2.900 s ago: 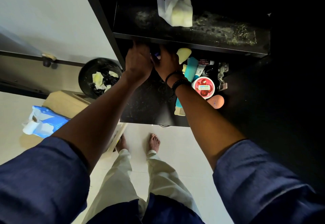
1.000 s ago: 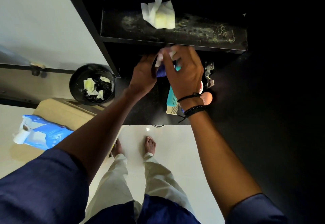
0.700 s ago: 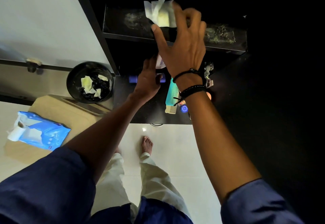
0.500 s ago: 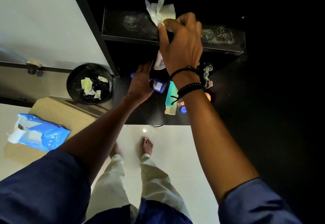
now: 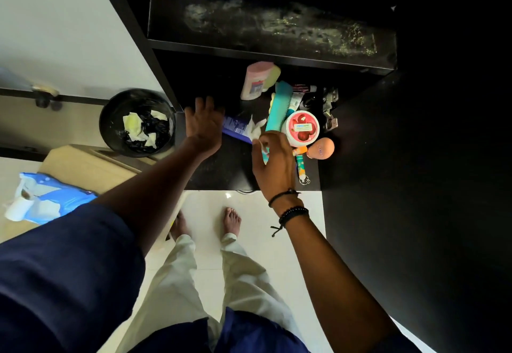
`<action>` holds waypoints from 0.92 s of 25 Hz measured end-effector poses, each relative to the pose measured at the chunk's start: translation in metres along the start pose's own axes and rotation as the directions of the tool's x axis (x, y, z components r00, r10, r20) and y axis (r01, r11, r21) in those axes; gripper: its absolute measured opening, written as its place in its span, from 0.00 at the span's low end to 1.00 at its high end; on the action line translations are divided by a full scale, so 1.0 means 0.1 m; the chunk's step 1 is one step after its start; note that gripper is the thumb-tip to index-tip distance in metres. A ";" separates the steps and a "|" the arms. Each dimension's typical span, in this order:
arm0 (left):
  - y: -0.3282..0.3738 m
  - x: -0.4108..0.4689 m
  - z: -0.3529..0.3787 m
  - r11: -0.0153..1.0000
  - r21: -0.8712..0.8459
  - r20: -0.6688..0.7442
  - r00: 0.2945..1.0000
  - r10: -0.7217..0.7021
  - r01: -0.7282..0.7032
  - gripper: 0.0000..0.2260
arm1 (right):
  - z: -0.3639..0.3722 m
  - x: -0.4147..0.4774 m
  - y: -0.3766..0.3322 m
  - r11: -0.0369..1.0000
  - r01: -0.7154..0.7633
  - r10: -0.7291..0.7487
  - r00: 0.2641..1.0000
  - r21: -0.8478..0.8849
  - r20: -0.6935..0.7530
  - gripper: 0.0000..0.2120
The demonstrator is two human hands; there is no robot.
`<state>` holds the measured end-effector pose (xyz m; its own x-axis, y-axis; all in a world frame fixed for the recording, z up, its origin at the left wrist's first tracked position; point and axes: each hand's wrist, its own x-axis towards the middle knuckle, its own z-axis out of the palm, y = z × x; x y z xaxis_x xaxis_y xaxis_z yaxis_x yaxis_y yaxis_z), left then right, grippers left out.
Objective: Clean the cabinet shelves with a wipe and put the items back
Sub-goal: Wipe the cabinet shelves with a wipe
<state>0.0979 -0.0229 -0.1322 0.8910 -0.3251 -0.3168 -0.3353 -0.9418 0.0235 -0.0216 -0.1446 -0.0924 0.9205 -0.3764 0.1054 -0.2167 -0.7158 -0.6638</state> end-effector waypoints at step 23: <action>0.94 0.38 -0.33 0.767 -0.534 -0.319 0.925 0.206 -0.355 0.18 | 0.34 -0.08 0.23 0.978 -0.162 0.194 0.936 -0.129 0.295 0.11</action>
<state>0.1098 -0.1263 -0.1108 0.8526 -0.5223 0.0137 -0.4101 -0.6527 0.6370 -0.0228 -0.1379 -0.1340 0.9152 -0.3175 -0.2481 -0.4030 -0.7155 -0.5707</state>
